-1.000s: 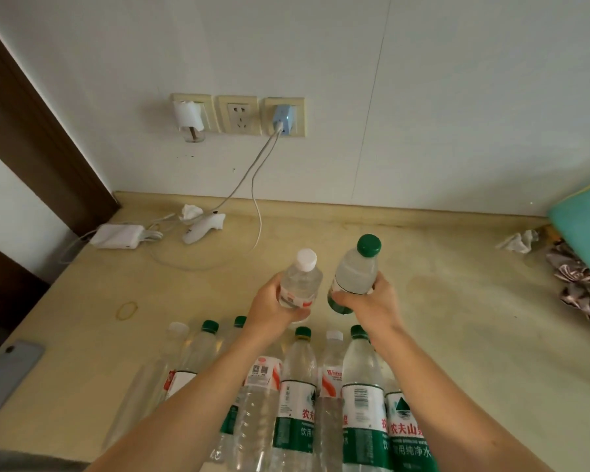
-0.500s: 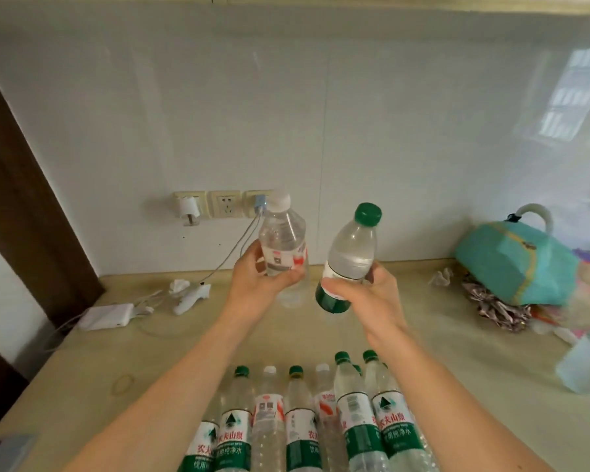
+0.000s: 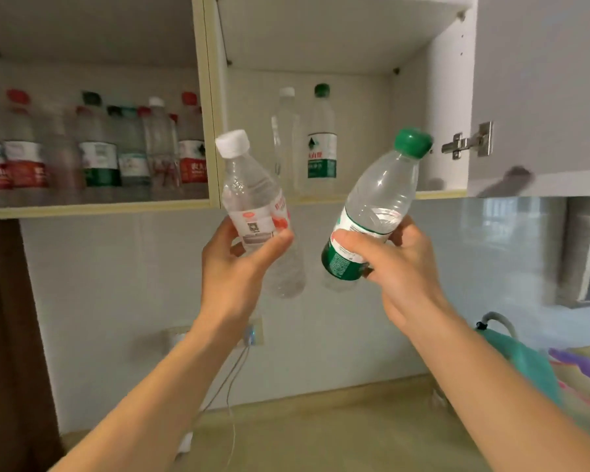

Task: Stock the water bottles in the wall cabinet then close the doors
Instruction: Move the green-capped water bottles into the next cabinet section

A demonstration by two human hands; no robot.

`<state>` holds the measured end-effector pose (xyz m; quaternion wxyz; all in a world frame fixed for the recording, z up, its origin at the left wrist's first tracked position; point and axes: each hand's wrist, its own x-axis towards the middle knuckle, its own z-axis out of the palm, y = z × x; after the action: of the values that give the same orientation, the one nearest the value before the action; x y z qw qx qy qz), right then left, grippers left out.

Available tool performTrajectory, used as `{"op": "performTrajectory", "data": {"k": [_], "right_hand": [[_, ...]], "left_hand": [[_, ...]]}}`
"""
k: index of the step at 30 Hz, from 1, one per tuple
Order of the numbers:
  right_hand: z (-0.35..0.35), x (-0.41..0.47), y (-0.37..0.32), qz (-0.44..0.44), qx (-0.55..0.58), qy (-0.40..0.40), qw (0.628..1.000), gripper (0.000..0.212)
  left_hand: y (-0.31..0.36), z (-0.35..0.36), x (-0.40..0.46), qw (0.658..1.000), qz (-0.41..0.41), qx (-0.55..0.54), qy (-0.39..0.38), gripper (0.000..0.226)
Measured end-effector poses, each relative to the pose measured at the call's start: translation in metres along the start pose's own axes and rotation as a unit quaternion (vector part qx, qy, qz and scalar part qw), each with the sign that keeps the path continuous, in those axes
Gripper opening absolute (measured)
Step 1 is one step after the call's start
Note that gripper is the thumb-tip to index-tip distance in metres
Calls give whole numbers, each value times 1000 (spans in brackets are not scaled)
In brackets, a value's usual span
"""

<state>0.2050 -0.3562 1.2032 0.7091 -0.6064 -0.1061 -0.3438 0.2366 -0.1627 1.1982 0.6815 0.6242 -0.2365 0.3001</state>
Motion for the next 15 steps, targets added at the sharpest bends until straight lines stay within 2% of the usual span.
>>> {"op": "performTrajectory", "data": {"k": [8, 12, 15], "right_hand": [[9, 89, -66, -82, -7, -1, 997, 37], [11, 131, -73, -83, -49, -7, 995, 39], [9, 158, -70, -58, -85, -1, 995, 46]], "left_hand": [[77, 26, 83, 996, 85, -29, -12, 31], [86, 47, 116, 996, 83, 12, 7, 35], [81, 63, 140, 997, 41, 59, 23, 37]]}}
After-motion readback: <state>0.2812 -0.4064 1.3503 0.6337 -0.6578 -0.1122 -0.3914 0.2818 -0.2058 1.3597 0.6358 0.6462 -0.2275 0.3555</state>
